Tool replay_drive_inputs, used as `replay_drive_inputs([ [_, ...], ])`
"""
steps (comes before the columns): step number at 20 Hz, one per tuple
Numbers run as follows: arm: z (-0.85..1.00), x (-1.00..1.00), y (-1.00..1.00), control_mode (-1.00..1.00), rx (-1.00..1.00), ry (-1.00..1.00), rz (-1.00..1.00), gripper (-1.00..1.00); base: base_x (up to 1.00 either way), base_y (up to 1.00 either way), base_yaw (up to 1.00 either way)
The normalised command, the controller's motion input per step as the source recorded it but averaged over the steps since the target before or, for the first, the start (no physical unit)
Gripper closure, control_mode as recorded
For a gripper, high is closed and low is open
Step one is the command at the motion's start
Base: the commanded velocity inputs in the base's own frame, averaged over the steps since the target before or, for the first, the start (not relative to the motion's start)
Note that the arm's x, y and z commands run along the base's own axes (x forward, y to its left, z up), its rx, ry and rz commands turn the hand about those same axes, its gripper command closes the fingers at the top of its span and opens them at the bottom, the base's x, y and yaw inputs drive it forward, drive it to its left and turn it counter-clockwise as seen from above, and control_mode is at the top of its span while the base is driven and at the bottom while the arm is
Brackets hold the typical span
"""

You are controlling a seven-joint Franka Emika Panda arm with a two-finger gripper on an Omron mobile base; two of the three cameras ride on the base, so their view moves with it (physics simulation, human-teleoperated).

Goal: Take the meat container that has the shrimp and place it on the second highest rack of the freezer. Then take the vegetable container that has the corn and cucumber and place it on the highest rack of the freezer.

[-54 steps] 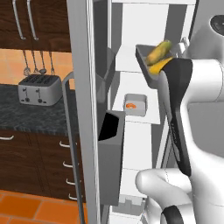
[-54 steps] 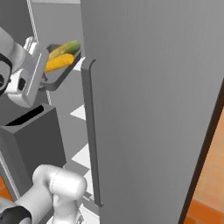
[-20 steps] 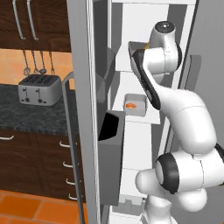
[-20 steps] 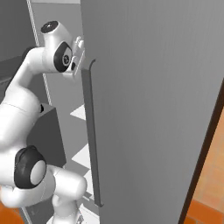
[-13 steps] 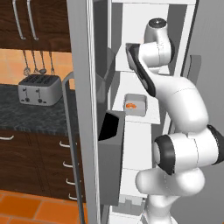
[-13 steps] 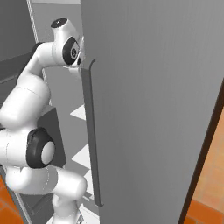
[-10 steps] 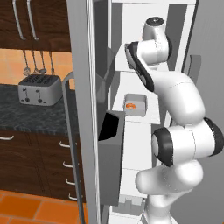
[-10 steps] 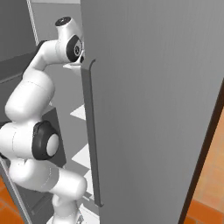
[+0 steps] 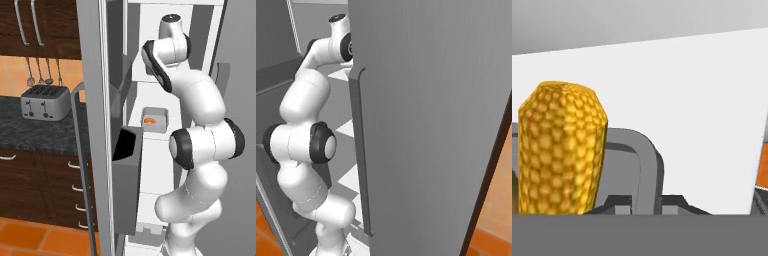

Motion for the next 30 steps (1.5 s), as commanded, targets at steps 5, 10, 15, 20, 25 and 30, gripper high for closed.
replay_drive_inputs([
  [5,-0.43,0.35,0.0,-1.0,-0.07,0.01,0.0,1.0,0.0,0.0,0.0],
  [10,-0.14,0.16,0.0,-1.0,-0.03,0.0,0.0,1.0,0.0,0.0,0.0],
  [15,0.0,0.0,0.0,-1.0,0.0,0.0,0.0,-1.0,0.0,0.0,0.0],
  [20,0.0,0.0,0.0,-1.0,0.0,0.0,0.0,-1.0,0.0,0.0,0.0],
  [25,0.0,0.0,0.0,-1.0,0.0,0.0,0.0,-1.0,0.0,0.0,0.0],
  [30,0.02,-0.69,-0.12,-1.0,0.01,-0.2,0.0,-1.0,0.0,0.0,0.0],
])
